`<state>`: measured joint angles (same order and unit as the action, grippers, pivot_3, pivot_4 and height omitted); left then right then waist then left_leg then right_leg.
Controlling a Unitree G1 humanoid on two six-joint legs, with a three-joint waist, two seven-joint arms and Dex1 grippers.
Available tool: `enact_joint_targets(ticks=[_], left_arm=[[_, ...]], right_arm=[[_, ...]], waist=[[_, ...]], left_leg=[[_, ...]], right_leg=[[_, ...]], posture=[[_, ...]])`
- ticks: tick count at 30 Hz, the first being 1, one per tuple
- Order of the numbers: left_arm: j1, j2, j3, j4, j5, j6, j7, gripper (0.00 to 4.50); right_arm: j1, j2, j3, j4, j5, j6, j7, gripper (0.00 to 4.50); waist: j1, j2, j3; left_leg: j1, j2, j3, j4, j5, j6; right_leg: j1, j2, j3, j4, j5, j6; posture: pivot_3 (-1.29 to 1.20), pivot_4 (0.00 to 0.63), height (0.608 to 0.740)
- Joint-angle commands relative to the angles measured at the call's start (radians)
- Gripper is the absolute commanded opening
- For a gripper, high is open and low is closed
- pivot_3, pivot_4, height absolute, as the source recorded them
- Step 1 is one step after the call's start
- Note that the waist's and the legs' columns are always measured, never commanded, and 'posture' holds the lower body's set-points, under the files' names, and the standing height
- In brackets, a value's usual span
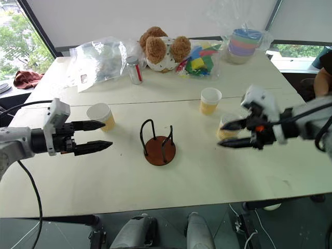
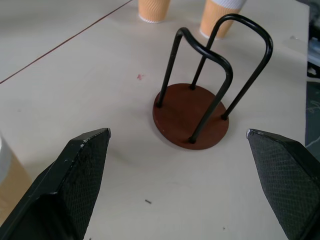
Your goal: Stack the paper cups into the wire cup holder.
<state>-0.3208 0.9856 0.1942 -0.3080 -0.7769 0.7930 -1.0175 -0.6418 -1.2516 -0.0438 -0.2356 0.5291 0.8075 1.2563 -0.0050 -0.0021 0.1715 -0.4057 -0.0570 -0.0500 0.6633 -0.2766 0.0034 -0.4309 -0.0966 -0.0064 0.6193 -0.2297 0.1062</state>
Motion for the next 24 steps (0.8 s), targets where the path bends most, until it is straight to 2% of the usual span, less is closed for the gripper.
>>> enact_joint_targets(ticks=[1, 4, 7, 14, 20, 23, 24], left_arm=[[-0.044, 0.061, -0.010, -0.036, -0.003, 0.029, -0.037, 4.50], [-0.074, 0.080, 0.000, -0.096, -0.051, 0.080, -0.029, 4.50], [-0.079, 0.077, 0.029, -0.140, -0.078, 0.106, 0.004, 4.50], [-0.042, 0.055, 0.094, -0.213, -0.150, 0.161, 0.089, 4.50], [0.006, 0.054, 0.102, -0.227, -0.141, 0.145, 0.116, 4.50], [0.008, 0.054, 0.098, -0.220, -0.136, 0.136, 0.118, 4.50], [0.009, 0.054, 0.096, -0.218, -0.132, 0.133, 0.119, 4.50]], right_arm=[[-0.073, -0.010, 0.110, 0.142, -0.167, -0.180, 0.044, 2.50], [-0.121, 0.015, 0.219, 0.276, -0.291, -0.305, 0.107, 2.50], [-0.150, 0.052, 0.262, 0.364, -0.350, -0.369, 0.139, 2.50], [-0.183, 0.119, 0.299, 0.486, -0.429, -0.448, 0.193, 2.50], [-0.165, 0.156, 0.301, 0.511, -0.449, -0.458, 0.236, 2.50], [-0.158, 0.180, 0.306, 0.537, -0.471, -0.477, 0.229, 1.72], [-0.155, 0.186, 0.307, 0.543, -0.479, -0.484, 0.228, 1.26]], waist=[[-0.004, -0.001, 0.000], [-0.007, -0.001, 0.000], [-0.008, 0.000, 0.001], [-0.007, 0.000, 0.001], [-0.005, 0.000, 0.001], [-0.006, 0.000, 0.001], [-0.006, 0.000, 0.001]], left_leg=[[0.000, 0.000, 0.000, 0.000, 0.000, 0.000], [-0.001, 0.000, 0.001, 0.000, 0.000, 0.001], [-0.001, -0.001, 0.004, 0.000, -0.001, 0.001], [-0.002, 0.000, 0.005, 0.000, 0.001, -0.001], [-0.002, 0.000, 0.005, 0.000, 0.001, -0.002], [-0.001, 0.000, 0.005, 0.000, 0.001, -0.002], [-0.001, 0.000, 0.005, 0.000, 0.001, -0.002]], right_leg=[[0.000, 0.000, 0.000, 0.000, 0.000, 0.000], [0.000, 0.001, 0.000, -0.002, 0.000, 0.001], [-0.001, 0.000, 0.001, -0.003, 0.000, 0.001], [-0.002, 0.000, 0.002, -0.002, 0.000, 0.001], [-0.002, 0.001, 0.002, -0.001, 0.000, 0.001], [-0.002, 0.001, 0.002, -0.001, 0.000, 0.001], [-0.002, 0.001, 0.002, -0.001, 0.000, 0.001]], posture=[[0.00, 0.150, 0.740], [0.00, 0.150, 0.740], [0.00, 0.150, 0.740], [0.00, 0.150, 0.740], [0.00, 0.150, 0.740], [0.00, 0.150, 0.740], [0.00, 0.150, 0.740]])
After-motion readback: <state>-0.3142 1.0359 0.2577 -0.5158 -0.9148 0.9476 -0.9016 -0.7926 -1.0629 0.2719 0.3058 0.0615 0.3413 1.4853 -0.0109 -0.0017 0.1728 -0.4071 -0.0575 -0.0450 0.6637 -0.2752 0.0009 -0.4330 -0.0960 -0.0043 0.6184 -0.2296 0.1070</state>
